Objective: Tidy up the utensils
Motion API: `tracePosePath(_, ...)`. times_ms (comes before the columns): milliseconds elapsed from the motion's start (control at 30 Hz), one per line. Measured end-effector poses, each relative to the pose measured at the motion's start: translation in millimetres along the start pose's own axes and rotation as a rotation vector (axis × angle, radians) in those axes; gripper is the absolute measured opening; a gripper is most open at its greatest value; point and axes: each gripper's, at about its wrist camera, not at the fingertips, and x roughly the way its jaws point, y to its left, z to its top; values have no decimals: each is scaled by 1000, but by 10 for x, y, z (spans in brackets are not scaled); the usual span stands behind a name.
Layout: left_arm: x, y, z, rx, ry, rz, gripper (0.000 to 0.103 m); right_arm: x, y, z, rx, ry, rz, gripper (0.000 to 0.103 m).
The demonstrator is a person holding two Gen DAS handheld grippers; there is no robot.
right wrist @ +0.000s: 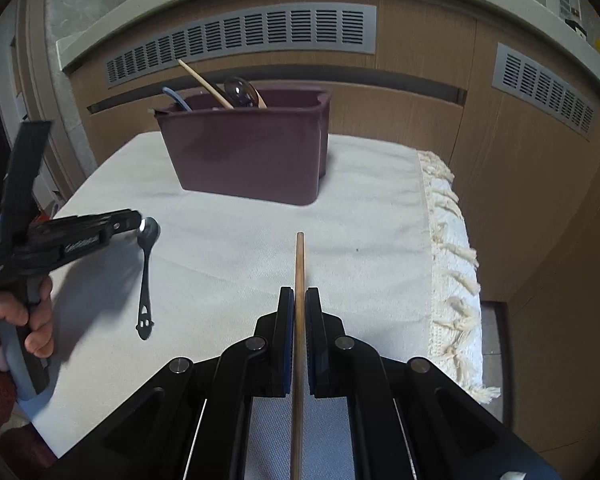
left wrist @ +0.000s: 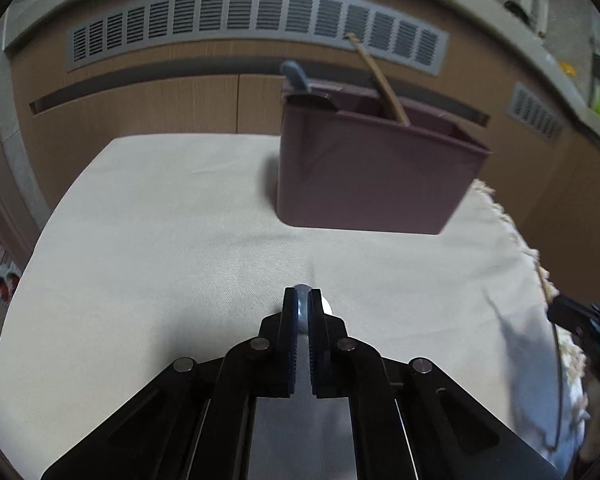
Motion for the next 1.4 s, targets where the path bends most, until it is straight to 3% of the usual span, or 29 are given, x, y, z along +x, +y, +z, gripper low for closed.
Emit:
tracePosePath(133, -70, 70, 19, -45, 20, -35, 3, -6, -56, 106, 41, -8, 45, 5)
tracePosePath(233, -11, 231, 16, -207, 117, -88, 5, 7, -50, 126, 30, -4, 30, 5)
tracePosePath(333, 180, 316, -33, -300, 199, -69, 6, 17, -58, 92, 27, 3, 9, 5)
tracePosePath(433, 316, 240, -38, -315, 201, -68, 21, 35, -78, 34, 38, 12, 12, 5)
tracePosePath(500, 403, 89, 21, -266, 182, -59, 29, 36, -74, -7, 36, 15, 11, 5)
tracePosePath(700, 629, -509, 130, -8, 189, -96, 31, 83, -54, -112, 1, 17, -26, 5)
tracePosePath(800, 631, -636, 97, 83, 180, -50, 30, 140, -116, -111, 13, 35, -17, 5)
tracePosePath(933, 712, -811, 164, 154, 234, 20, 32, 298, -264, -70, 51, 105, 43, 6)
tracePosePath(1067, 785, -825, 252, 145, 257, 5, 32, 454, -324, -55, 67, 159, 55, 6)
tracePosePath(1267, 645, -638, 147, 110, 200, -55, 29, 591, -167, 25, -21, 214, 0, 11)
tracePosePath(1400, 409, -554, 147, 94, 145, -61, 29, 578, -100, 89, -63, 216, -14, 5)
